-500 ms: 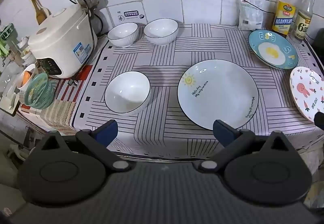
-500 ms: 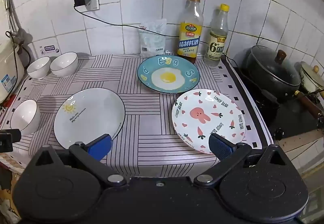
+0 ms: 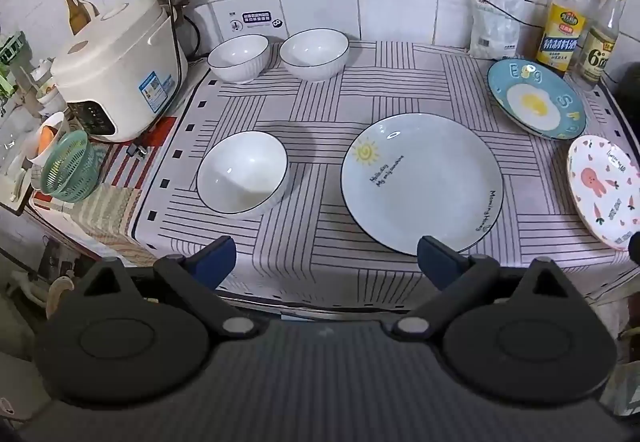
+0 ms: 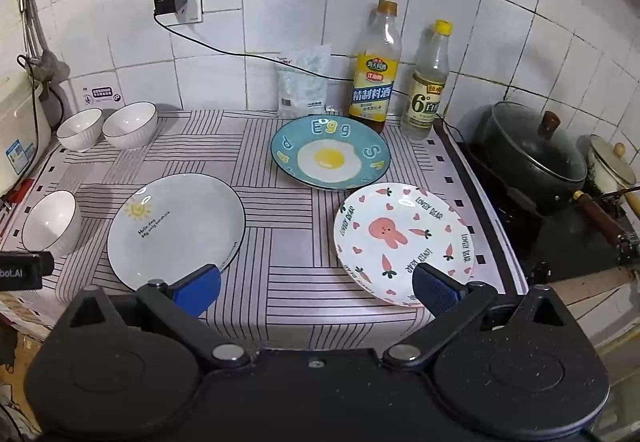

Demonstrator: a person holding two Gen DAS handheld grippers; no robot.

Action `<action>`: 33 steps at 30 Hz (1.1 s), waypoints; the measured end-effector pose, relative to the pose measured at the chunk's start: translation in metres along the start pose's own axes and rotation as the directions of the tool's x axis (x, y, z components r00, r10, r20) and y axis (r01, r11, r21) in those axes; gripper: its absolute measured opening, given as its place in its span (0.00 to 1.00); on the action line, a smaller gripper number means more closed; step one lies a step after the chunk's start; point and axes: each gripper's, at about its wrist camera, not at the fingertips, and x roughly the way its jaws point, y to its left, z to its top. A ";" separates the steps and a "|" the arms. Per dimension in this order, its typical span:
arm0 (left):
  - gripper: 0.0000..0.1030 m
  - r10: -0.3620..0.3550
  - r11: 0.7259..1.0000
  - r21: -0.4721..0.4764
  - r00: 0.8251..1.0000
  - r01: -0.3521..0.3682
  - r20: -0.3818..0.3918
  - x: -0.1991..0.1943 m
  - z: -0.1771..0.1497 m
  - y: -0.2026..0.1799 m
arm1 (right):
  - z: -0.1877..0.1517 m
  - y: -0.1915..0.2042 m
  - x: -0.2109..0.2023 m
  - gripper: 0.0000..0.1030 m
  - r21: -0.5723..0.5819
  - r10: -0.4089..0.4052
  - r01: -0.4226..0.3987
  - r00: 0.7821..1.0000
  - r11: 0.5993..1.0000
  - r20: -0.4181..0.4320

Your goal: Organize plates and bowls

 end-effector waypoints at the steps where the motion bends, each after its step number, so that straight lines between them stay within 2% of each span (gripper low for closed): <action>1: 0.95 -0.004 1.000 0.001 1.000 0.004 0.003 0.000 -0.001 0.000 | -0.001 -0.001 -0.001 1.00 -0.003 -0.001 0.001 1.000 1.000 -0.001; 11: 0.97 -0.027 0.999 0.034 1.000 0.028 -0.009 -0.001 -0.003 -0.013 | 0.001 -0.006 -0.008 1.00 -0.006 -0.008 0.008 1.000 1.000 0.015; 19: 0.98 -0.049 0.999 0.016 0.998 0.050 -0.037 -0.003 -0.006 -0.020 | -0.002 -0.020 -0.005 1.00 0.007 -0.028 0.028 0.999 1.000 0.021; 33: 0.98 -0.044 0.998 0.036 0.999 0.043 0.015 -0.017 -0.008 -0.026 | -0.006 -0.029 0.004 1.00 0.020 -0.035 0.035 0.999 0.999 0.015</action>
